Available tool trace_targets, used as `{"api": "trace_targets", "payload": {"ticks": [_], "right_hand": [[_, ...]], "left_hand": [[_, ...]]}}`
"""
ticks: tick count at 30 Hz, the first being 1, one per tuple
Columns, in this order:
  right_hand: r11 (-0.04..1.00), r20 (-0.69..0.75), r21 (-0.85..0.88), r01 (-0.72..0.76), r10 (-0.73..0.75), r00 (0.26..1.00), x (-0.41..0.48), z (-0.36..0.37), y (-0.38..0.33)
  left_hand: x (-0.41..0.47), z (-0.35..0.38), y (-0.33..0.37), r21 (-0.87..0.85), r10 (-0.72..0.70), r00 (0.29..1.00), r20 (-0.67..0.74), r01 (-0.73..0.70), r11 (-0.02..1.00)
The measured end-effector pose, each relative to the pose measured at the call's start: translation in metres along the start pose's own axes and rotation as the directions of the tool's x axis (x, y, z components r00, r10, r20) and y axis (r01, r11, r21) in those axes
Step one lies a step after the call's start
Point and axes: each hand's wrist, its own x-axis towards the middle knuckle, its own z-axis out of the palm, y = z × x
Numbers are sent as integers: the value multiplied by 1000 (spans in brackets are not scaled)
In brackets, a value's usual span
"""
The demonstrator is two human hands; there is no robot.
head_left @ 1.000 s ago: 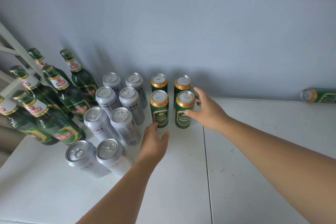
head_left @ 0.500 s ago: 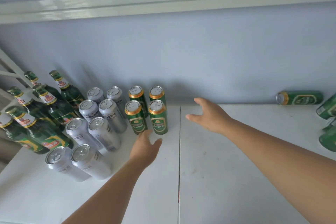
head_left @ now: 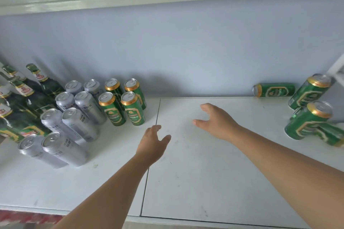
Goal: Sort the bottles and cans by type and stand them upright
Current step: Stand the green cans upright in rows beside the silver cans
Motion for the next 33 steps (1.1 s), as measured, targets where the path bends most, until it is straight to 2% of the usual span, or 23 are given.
{"api": "trace_targets", "payload": {"ticks": [12, 20, 27, 33], "right_hand": [[990, -127, 4, -140, 139, 982, -47, -18, 29], [983, -230, 31, -180, 182, 956, -85, -31, 54], [969, -266, 68, -239, 249, 931, -101, -63, 108], [952, -306, 149, -266, 301, 903, -105, -104, 175]], "left_hand": [[-1, 18, 27, 33, 162, 981, 110, -166, 985], [-14, 36, 47, 17, 250, 954, 167, -256, 966], [-11, 75, 100, 17, 301, 930, 211, -311, 950], [-3, 132, 167, 12, 285, 922, 262, -298, 954]]}}
